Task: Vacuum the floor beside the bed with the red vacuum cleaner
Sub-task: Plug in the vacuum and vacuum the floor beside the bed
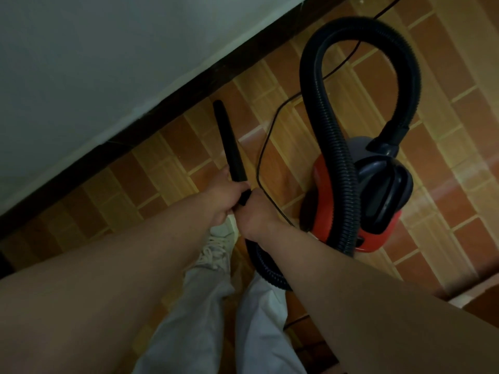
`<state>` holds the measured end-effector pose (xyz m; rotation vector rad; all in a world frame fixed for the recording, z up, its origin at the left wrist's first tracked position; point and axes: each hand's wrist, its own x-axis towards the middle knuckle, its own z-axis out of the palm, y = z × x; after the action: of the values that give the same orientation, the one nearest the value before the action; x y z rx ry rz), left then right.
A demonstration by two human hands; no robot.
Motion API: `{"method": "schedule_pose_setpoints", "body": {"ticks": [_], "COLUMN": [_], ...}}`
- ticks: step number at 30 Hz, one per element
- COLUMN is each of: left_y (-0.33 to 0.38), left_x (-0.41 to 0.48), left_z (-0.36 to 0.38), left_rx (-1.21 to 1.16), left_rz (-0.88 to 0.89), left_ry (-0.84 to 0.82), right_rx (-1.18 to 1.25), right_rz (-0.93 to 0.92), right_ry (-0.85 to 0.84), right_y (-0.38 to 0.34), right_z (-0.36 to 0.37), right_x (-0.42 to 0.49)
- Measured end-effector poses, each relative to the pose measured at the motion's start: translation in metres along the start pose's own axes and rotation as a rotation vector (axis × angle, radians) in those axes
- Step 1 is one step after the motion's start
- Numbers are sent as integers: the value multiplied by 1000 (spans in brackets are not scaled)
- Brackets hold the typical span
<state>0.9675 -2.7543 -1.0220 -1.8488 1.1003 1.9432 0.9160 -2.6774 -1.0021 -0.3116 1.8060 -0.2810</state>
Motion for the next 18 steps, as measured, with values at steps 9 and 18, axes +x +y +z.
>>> {"method": "schedule_pose_setpoints", "body": {"ticks": [9, 18], "left_y": [24, 34], "left_x": [-1, -5], "left_z": [-20, -18], "left_rx": [56, 32], "left_rz": [-21, -54], "left_ry": [-32, -39], "right_rx": [-99, 40], "right_rz": [-329, -86], "right_ry": [307, 939], "right_y": [-50, 36], "right_z": [-97, -207], "right_x": [-65, -48]}}
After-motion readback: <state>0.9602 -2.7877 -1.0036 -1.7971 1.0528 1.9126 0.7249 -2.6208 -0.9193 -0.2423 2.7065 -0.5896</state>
